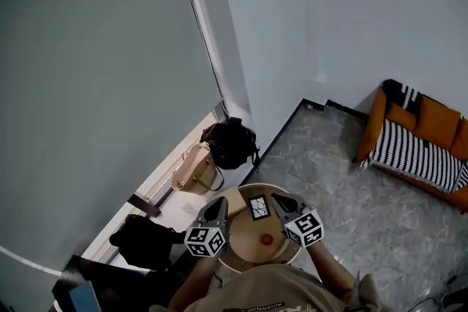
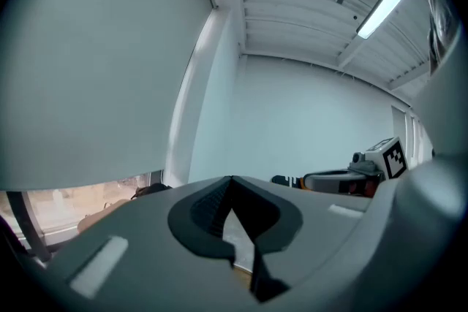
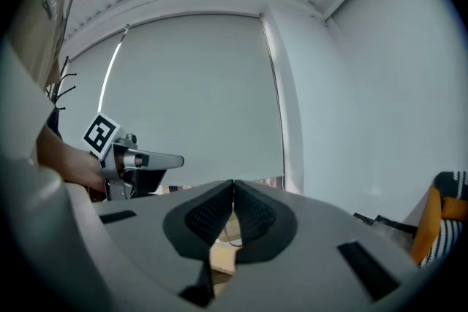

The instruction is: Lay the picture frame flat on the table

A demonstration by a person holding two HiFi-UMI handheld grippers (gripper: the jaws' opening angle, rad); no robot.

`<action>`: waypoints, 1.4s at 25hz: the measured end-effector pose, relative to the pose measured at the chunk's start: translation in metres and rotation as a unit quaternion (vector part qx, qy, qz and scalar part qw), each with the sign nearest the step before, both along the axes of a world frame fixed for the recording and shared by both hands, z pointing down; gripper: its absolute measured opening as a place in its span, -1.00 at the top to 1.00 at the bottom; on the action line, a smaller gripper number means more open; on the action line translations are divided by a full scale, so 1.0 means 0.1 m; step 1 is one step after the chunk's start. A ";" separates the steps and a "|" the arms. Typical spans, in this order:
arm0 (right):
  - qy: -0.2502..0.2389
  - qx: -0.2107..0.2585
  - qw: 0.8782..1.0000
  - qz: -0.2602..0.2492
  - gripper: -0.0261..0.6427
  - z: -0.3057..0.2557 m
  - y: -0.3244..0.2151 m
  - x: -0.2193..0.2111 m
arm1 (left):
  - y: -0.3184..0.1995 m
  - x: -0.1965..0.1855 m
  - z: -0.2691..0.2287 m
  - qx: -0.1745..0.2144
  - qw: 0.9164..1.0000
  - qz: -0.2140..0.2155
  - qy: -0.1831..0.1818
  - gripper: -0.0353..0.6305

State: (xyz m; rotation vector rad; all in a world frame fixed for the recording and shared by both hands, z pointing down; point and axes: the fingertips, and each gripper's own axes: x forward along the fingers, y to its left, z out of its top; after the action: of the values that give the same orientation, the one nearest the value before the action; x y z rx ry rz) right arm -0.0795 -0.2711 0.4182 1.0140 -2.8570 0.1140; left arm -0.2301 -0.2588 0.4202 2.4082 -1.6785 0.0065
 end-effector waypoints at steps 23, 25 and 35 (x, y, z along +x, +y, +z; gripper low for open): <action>-0.006 0.051 0.998 0.031 0.90 -0.70 -0.04 -0.03 | -0.02 -0.08 -0.39 0.037 0.999 -0.002 0.012 0.88; 0.000 0.049 0.998 0.033 0.90 -0.68 -0.02 -0.01 | 0.00 -0.08 -0.37 0.034 0.999 0.001 0.010 0.88; 0.020 0.027 0.999 0.043 0.90 -0.47 0.08 0.02 | 0.09 -0.04 -0.17 0.013 1.000 0.014 0.003 0.88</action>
State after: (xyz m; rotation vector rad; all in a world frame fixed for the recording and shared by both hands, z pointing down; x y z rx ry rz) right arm -0.0779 -0.2630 0.3709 1.1370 -2.7946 0.0247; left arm -0.2342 -0.2495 0.4035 2.4484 -1.6517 -0.0178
